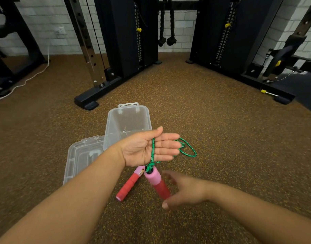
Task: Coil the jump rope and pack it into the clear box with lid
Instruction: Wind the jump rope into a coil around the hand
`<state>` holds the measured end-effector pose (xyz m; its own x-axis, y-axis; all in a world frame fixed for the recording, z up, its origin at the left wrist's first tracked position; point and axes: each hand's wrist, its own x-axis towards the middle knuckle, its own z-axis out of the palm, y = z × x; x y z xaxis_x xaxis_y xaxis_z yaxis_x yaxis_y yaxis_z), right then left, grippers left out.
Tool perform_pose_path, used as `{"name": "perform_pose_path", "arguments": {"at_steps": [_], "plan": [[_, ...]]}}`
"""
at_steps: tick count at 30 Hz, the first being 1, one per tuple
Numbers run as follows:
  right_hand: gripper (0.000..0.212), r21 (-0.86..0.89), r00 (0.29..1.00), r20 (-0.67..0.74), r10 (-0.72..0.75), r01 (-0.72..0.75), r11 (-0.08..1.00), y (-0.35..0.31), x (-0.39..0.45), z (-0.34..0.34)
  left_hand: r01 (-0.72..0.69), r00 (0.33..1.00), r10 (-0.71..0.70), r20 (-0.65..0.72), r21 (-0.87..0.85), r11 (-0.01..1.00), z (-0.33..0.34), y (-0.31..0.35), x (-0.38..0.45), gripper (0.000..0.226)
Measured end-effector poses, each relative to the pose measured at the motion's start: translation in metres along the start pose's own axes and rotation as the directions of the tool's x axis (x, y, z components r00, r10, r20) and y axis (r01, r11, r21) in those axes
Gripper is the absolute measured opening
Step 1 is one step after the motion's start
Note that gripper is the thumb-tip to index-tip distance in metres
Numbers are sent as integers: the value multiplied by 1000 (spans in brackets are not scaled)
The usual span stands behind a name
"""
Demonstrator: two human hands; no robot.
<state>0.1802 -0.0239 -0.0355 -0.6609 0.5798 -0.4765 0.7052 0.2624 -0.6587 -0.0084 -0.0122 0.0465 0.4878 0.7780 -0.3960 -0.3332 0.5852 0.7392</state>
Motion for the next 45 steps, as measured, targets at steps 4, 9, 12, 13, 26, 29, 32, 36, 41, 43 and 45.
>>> {"name": "perform_pose_path", "arguments": {"at_steps": [4, 9, 12, 13, 26, 29, 32, 36, 41, 43, 45], "plan": [[75, 183, 887, -455, -85, 186, 965, 6, 5, -29, 76, 994, -83, 78, 85, 993, 3, -1, -1, 48], [58, 111, 756, -600, -261, 401, 909, -16, 1, -51, 118, 981, -133, 139, 112, 987, 3, -6, 0, 47], [53, -4, 794, -456, -402, 450, 893, -19, 7, -44, 118, 964, -142, 224, 119, 986, 4, -6, 2, 42], [50, -42, 810, -428, -402, 426, 904, -18, 10, -39, 113, 962, -137, 237, 114, 987, 4, -5, 2, 43], [38, -528, 788, -405, -463, 213, 822, -10, -15, -18, -223, 957, 197, -212, -104, 969, -7, 2, 17, 52], [37, -564, 727, -383, -570, 305, 768, -28, -21, -23, -202, 956, 183, -228, -66, 977, -6, 3, 20, 60], [37, -575, 703, -351, -619, 360, 735, -43, -29, -36, -122, 964, 137, -228, 76, 990, -2, 2, 23, 66], [29, -519, 645, -388, -659, 438, 734, -54, -34, -60, 3, 966, 64, -251, 258, 966, 5, -9, 25, 69], [32, -567, 650, -478, -591, 286, 773, -50, -25, -88, 124, 991, -91, -100, 407, 905, 9, -11, 20, 87], [34, -530, 657, -518, -548, 257, 808, -43, -19, -92, 184, 981, -188, -37, 448, 875, 8, -9, 19, 99], [32, -484, 667, -540, -513, 252, 838, -37, -14, -93, 221, 965, -262, 32, 440, 870, 9, -8, 17, 109]]}}
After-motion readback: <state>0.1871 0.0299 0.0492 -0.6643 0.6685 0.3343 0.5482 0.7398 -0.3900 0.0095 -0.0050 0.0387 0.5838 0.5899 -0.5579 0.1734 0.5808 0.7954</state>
